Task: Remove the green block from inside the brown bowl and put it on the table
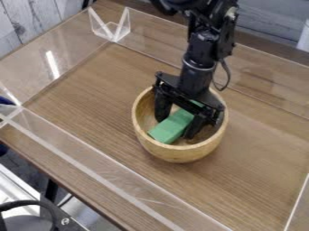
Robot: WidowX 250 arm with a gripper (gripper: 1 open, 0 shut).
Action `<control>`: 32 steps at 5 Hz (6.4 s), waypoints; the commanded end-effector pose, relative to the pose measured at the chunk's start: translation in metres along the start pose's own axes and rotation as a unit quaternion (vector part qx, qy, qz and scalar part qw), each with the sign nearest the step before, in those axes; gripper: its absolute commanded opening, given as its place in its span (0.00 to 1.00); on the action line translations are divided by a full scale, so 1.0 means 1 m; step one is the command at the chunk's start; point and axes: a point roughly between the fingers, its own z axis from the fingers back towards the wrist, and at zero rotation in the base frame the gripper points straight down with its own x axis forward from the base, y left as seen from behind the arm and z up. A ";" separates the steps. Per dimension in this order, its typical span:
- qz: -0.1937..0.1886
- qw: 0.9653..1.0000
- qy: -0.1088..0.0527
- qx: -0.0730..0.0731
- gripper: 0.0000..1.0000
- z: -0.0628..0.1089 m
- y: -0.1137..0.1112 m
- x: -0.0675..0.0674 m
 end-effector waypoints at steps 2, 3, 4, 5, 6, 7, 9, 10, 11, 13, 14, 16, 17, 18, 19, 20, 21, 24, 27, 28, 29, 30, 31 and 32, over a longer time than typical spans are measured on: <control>0.017 1.000 0.007 0.019 1.00 -0.011 -0.003 -0.016; 0.018 1.000 0.009 0.017 1.00 -0.011 0.002 -0.016; 0.025 0.999 0.017 0.014 0.00 -0.010 0.004 -0.016; 0.033 0.999 0.020 0.007 0.00 -0.006 0.007 -0.016; 0.039 0.999 0.020 0.010 0.00 -0.002 0.010 -0.021; 0.045 0.999 0.020 0.012 0.00 0.001 0.014 -0.025; 0.032 0.999 -0.003 0.004 0.00 0.010 0.008 -0.030; 0.024 1.000 -0.019 -0.001 0.00 0.012 0.005 -0.031; 0.021 0.999 -0.021 -0.011 0.00 0.018 0.003 -0.029; 0.012 0.999 -0.026 -0.034 0.00 0.027 0.004 -0.022; 0.007 0.998 -0.031 -0.049 0.00 0.033 0.009 -0.016; 0.022 0.996 -0.054 -0.068 0.00 0.058 0.015 -0.009; 0.026 0.995 -0.055 -0.073 0.00 0.064 0.015 -0.013; 0.030 0.995 -0.054 -0.075 0.00 0.065 0.014 -0.017; 0.037 0.995 -0.060 -0.071 0.00 0.067 0.014 -0.020; 0.045 0.995 -0.067 -0.066 0.00 0.067 0.015 -0.023; 0.042 0.995 -0.067 -0.066 0.00 0.058 0.014 -0.023; 0.031 0.994 -0.073 -0.075 0.00 0.045 0.013 -0.018; 0.045 0.988 -0.114 -0.098 0.00 0.082 0.024 -0.007; 0.061 0.981 -0.139 -0.122 0.00 0.105 0.038 0.005; 0.070 0.975 -0.162 -0.135 0.00 0.127 0.065 0.020; 0.071 0.973 -0.171 -0.138 0.00 0.124 0.091 0.031; 0.037 0.974 -0.165 -0.148 0.00 0.105 0.075 0.008; 0.016 0.970 -0.171 -0.171 0.00 0.093 0.052 0.009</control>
